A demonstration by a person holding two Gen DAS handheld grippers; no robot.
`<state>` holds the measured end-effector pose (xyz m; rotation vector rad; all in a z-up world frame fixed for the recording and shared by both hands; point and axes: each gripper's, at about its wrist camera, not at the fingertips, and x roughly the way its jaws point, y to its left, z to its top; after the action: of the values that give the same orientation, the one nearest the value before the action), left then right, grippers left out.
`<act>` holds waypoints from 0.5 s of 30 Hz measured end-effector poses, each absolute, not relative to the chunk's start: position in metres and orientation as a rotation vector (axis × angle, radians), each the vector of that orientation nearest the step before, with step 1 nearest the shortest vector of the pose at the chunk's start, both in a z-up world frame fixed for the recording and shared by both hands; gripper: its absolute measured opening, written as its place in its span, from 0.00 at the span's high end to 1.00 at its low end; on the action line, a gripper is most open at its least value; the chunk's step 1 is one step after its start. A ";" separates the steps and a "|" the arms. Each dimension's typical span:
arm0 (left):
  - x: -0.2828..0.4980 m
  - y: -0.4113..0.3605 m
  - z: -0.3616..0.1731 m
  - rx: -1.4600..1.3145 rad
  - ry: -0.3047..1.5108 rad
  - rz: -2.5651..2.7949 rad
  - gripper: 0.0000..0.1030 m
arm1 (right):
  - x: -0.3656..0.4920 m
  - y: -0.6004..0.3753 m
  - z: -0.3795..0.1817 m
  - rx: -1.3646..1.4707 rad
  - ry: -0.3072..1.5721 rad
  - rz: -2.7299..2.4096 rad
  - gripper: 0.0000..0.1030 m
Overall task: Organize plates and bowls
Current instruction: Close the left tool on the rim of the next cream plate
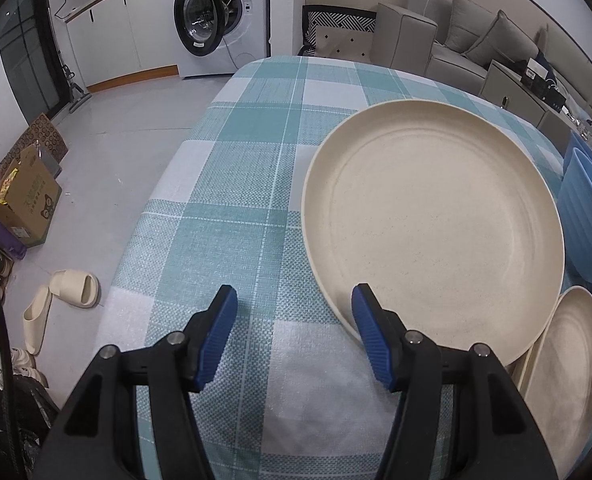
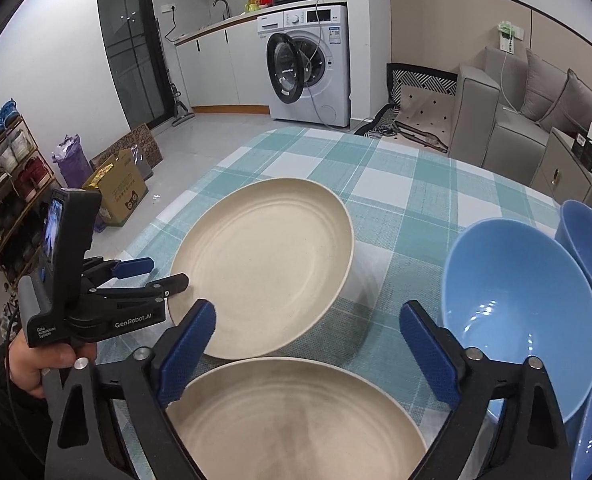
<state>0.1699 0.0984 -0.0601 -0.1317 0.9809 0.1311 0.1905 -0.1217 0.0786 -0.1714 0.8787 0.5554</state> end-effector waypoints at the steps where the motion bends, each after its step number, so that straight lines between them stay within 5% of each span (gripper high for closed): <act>1: 0.170 0.099 -0.060 -0.133 0.981 0.128 0.41 | 0.192 -0.119 0.076 -0.175 0.884 0.557 0.14; 15: 0.169 0.099 -0.061 -0.135 0.973 0.100 0.42 | 0.216 -0.097 0.042 -0.207 0.964 0.529 0.44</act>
<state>0.1688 0.0993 -0.0612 -0.1354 0.9731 0.1000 0.2161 -0.0970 0.0421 -0.2072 0.9639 0.5290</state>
